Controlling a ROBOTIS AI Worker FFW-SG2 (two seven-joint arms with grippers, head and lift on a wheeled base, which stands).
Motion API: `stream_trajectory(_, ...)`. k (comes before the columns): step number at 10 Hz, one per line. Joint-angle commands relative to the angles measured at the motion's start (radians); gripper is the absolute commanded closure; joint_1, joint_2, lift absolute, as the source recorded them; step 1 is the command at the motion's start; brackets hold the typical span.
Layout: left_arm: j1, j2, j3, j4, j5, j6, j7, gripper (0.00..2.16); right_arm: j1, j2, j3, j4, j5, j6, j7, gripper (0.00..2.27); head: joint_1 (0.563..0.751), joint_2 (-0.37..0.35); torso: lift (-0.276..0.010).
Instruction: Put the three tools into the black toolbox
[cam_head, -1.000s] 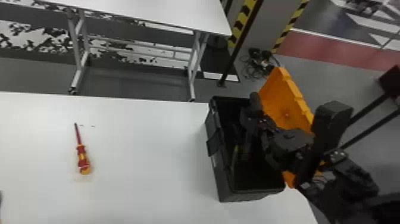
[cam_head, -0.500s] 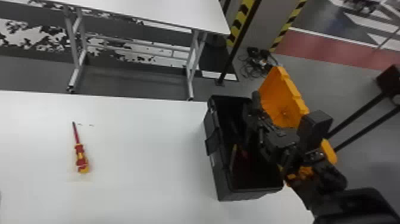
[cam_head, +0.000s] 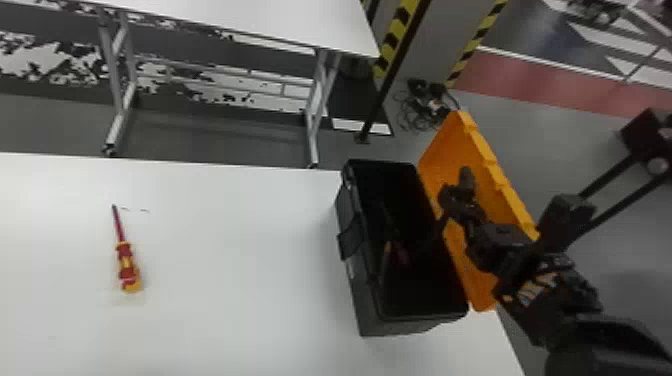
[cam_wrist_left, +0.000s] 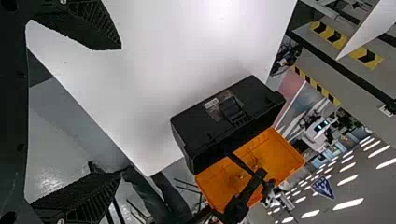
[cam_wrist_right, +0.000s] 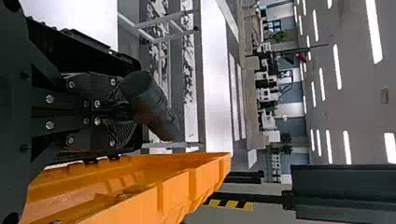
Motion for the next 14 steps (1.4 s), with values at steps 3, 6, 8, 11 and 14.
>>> stream_trajectory(3,-0.038,0.006,-0.043,0.013,-0.020,-0.003,0.014,0.03,0.019,0.042,-0.076,-0.041,-0.121,0.168,0.050,2.24,0.695,-0.350,-0.051)
stream_trajectory(6,-0.055,0.008,-0.068,0.024,-0.034,-0.006,0.019,0.03,0.025,0.053,-0.096,-0.102,-0.133,0.294,0.089,0.00,0.695,-0.350,-0.051)
stream_trajectory(8,-0.057,0.008,-0.068,0.029,-0.037,-0.006,0.022,0.03,0.025,0.053,-0.096,-0.150,-0.159,0.392,0.103,0.05,0.695,-0.350,-0.051)
stream_trajectory(11,-0.071,0.006,-0.065,0.069,-0.036,-0.037,0.042,0.03,0.080,0.076,-0.071,-0.256,-0.213,0.506,0.112,0.07,0.695,-0.350,-0.051)
stream_trajectory(14,-0.075,0.005,-0.033,0.081,-0.048,-0.025,0.100,0.03,0.137,0.180,-0.034,-0.286,-0.284,0.542,0.226,0.08,0.695,-0.276,-0.051)
